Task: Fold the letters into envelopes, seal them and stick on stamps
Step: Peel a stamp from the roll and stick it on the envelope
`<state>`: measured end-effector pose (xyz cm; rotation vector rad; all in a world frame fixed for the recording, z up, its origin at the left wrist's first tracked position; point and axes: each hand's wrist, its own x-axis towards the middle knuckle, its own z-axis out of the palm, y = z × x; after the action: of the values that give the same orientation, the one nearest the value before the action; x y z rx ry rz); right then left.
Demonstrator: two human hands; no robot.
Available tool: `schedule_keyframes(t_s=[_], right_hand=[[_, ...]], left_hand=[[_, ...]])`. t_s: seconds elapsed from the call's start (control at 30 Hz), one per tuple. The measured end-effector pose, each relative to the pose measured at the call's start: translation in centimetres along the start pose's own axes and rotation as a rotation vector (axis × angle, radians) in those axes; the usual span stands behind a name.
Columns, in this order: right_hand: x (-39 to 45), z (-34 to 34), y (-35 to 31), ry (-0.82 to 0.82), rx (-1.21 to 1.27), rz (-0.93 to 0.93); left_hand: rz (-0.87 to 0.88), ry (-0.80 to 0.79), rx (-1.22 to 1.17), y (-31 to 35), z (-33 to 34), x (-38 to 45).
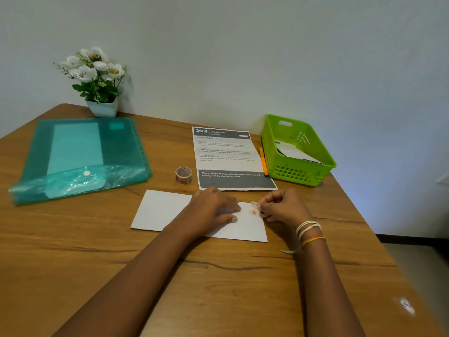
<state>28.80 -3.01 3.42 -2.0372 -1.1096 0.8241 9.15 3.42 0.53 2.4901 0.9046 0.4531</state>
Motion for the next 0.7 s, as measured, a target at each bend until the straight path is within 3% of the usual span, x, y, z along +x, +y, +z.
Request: schedule_keyframes(t_s=[0.47,0.7], right_hand=[[0.3,0.4,0.0,0.028,-0.069,-0.004],[0.3,0.4,0.1,0.026,-0.085,-0.045]], left_hand=[[-0.006,-0.017,0.005,0.0,0.0,0.0],[0.122,-0.049,0.065,1.1,0.8,-0.3]])
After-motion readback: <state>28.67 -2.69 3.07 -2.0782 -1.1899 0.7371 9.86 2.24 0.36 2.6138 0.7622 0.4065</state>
